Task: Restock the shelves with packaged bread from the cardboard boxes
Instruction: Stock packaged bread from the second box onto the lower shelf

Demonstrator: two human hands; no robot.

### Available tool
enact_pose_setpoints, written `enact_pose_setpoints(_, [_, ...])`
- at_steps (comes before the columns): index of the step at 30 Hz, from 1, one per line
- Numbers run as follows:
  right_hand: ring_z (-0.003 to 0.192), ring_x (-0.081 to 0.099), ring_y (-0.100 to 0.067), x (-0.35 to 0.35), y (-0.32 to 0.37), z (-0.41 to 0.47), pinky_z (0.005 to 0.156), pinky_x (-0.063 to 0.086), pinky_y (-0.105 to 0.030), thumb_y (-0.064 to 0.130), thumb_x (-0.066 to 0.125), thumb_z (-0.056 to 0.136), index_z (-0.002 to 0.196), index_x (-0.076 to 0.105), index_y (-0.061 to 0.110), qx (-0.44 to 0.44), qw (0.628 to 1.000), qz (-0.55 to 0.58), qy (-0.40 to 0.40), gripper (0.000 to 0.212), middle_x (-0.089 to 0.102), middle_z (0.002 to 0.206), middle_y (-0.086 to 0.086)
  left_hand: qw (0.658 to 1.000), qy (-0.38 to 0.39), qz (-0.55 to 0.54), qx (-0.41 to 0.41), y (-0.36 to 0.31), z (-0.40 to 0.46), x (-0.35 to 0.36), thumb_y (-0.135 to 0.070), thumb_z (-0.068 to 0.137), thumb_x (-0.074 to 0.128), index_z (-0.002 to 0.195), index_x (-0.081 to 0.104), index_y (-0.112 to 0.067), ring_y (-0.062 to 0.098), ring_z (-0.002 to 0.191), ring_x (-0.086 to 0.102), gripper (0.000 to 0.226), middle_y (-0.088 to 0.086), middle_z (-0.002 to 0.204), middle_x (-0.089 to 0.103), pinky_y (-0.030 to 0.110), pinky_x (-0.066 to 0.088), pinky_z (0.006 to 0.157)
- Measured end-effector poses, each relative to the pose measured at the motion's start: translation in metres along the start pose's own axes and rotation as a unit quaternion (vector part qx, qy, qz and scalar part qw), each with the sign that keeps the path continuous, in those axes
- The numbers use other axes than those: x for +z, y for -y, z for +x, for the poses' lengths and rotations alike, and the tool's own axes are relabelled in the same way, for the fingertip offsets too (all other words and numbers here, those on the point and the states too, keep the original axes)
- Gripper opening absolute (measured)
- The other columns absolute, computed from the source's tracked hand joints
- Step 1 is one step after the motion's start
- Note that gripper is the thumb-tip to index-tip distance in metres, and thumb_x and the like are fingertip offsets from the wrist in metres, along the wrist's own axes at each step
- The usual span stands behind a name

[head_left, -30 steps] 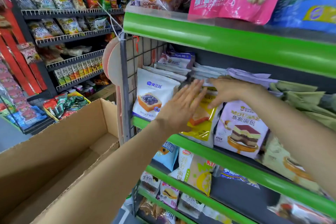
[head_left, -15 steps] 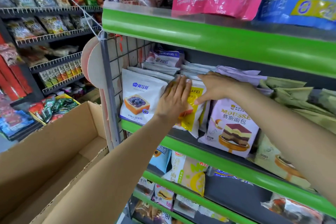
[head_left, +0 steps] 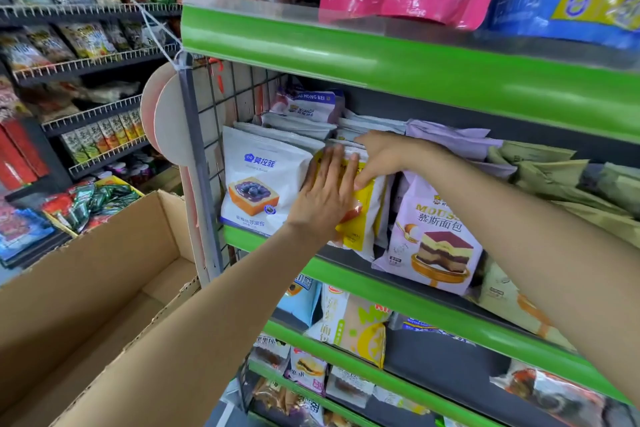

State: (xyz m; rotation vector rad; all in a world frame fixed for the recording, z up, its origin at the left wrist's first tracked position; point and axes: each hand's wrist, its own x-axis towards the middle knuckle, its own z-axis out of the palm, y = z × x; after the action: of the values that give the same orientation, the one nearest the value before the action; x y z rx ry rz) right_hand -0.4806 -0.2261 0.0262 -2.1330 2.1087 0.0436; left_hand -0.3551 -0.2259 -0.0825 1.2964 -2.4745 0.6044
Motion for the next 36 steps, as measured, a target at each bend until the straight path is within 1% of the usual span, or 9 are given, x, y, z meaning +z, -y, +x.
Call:
enact_pose_setpoints(6, [0.126,0.048,-0.028,-0.004,0.000,-0.003,0.102,0.043,-0.036,0.020,0.073,0.077,0.137,0.043,0.003,-0.012,1.000,0.016,0.005,0.069,0.047,0.140,-0.015,1.000,-0.010,-0.019,0.018,0.001,-0.002,-0.007,-0.060,0.058,0.076,0.134,0.049,-0.003,0.034,0.122,0.054,0.099,0.025,0.132,0.053,0.043,0.051,0.094])
enact_pose_setpoints(11, [0.133,0.040,-0.022,-0.030,-0.022,0.005,0.101,0.035,-0.024,0.014,0.054,0.091,0.141,0.038,0.007,0.013,0.996,0.060,-0.059,0.054,0.038,0.148,-0.012,0.992,0.052,-0.045,0.108,0.006,-0.005,-0.017,-0.045,0.084,0.063,0.148,-0.014,-0.008,0.029,0.147,-0.008,0.107,0.020,0.156,-0.014,0.034,0.006,0.121])
enact_pose_setpoints(13, [0.131,0.042,-0.026,-0.025,-0.022,0.011,0.099,0.036,-0.026,0.014,0.049,0.094,0.140,0.037,0.003,0.025,0.997,0.039,-0.062,0.049,0.040,0.146,-0.015,0.991,0.055,-0.079,0.096,0.008,-0.001,-0.024,-0.036,0.085,0.065,0.146,-0.020,-0.007,0.027,0.146,-0.014,0.108,0.017,0.155,-0.019,0.032,0.001,0.121])
enact_pose_setpoints(17, [0.118,0.049,-0.027,-0.006,-0.019,0.022,0.091,0.041,-0.029,0.016,0.037,0.098,0.124,0.048,0.001,0.034,0.999,0.004,-0.005,0.031,0.045,0.141,-0.019,0.988,0.109,-0.092,0.062,0.005,0.008,-0.034,-0.032,0.087,0.062,0.147,-0.017,-0.004,0.029,0.146,-0.011,0.103,0.018,0.156,-0.017,0.035,0.002,0.121])
enact_pose_setpoints(24, [0.125,0.048,-0.025,-0.020,-0.034,-0.008,0.101,0.036,-0.029,0.008,0.040,0.097,0.131,0.052,0.007,-0.008,0.982,0.121,-0.142,0.036,0.050,0.139,-0.010,0.970,0.071,-0.230,0.029,0.003,0.006,-0.044,-0.023,0.089,0.057,0.149,0.015,-0.011,0.023,0.146,0.008,0.074,0.010,0.157,0.012,0.028,0.011,0.117])
enact_pose_setpoints(28, [0.125,0.049,-0.023,-0.019,-0.064,-0.057,0.101,0.036,-0.028,0.013,0.043,0.097,0.128,0.054,0.011,0.009,0.971,0.128,-0.200,0.033,0.053,0.138,-0.007,0.960,-0.104,-0.230,0.121,-0.021,-0.004,-0.060,-0.022,0.080,0.050,0.131,0.047,-0.001,0.034,0.119,0.051,0.055,0.017,0.130,0.052,0.030,0.037,0.101])
enact_pose_setpoints(30, [0.127,0.049,-0.025,-0.017,-0.077,-0.081,0.100,0.038,-0.031,0.018,0.047,0.093,0.131,0.052,0.013,0.026,0.979,0.069,-0.188,0.039,0.052,0.139,-0.008,0.961,-0.117,-0.184,0.170,-0.041,-0.006,-0.061,-0.041,0.075,0.062,0.141,0.036,-0.001,0.035,0.133,0.039,0.081,0.019,0.143,0.041,0.040,0.032,0.113])
enact_pose_setpoints(33, [0.134,0.041,-0.023,-0.009,-0.091,-0.108,0.104,0.039,-0.034,0.032,0.061,0.082,0.147,0.029,0.019,0.047,0.997,0.022,-0.059,0.073,0.039,0.149,-0.005,0.981,-0.006,-0.033,0.193,-0.071,-0.008,-0.059,-0.064,0.063,0.070,0.148,-0.015,-0.007,0.033,0.146,-0.007,0.133,0.017,0.157,-0.009,0.045,-0.010,0.115])
enact_pose_setpoints(36, [0.146,0.013,-0.021,0.001,-0.104,-0.119,0.114,0.028,-0.033,0.043,0.077,0.069,0.152,-0.005,0.024,0.123,0.991,-0.045,0.030,0.118,0.003,0.160,-0.006,0.983,0.013,0.042,0.180,-0.091,-0.010,-0.054,-0.070,0.052,0.073,0.147,-0.021,-0.011,0.034,0.145,-0.011,0.146,0.019,0.156,-0.017,0.052,-0.012,0.111])
